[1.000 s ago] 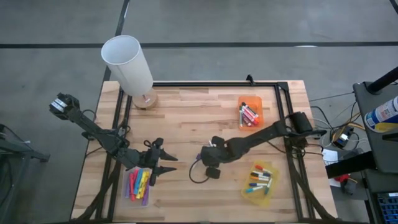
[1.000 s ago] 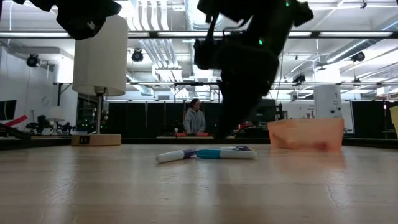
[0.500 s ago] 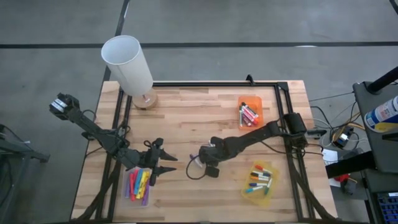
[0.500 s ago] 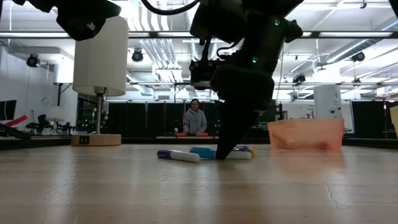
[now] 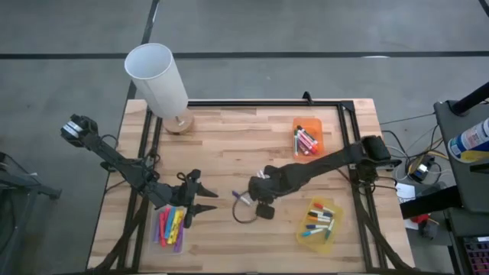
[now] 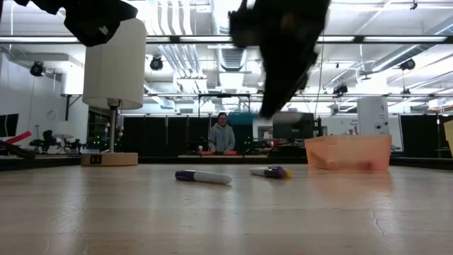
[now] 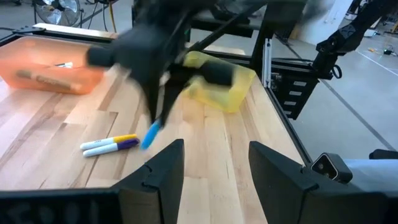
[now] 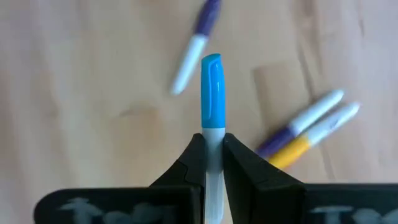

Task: Pick & Place Markers
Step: Put the blue highlighter pen into the yellow bin

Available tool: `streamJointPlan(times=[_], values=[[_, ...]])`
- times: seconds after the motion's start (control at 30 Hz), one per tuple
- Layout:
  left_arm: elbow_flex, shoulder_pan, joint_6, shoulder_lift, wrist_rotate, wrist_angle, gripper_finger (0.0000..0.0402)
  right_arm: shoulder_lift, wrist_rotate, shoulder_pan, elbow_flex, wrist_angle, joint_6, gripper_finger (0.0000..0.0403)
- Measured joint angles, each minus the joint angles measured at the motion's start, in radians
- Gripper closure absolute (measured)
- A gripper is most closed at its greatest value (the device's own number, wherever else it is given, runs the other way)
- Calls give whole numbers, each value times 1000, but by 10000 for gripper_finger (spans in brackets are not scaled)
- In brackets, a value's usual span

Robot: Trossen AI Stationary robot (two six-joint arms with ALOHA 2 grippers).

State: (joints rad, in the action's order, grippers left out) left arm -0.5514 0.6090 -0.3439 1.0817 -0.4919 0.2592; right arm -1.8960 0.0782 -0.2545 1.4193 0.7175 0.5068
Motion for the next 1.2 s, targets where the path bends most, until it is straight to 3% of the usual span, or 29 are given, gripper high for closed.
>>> streamJointPlan(times=[0.3,0.53,0.93,1.2], values=[[0,0,0,0,0,-8,227,176,105,-147,9,305,371,379],[0,0,0,0,0,-9,227,254,105,-321,-5,504,667,379],[0,0,0,0,0,-9,227,212,105,-561,-130,533,1009,370],[0,0,0,0,0,-9,227,180,95,-591,-272,385,1046,365]])
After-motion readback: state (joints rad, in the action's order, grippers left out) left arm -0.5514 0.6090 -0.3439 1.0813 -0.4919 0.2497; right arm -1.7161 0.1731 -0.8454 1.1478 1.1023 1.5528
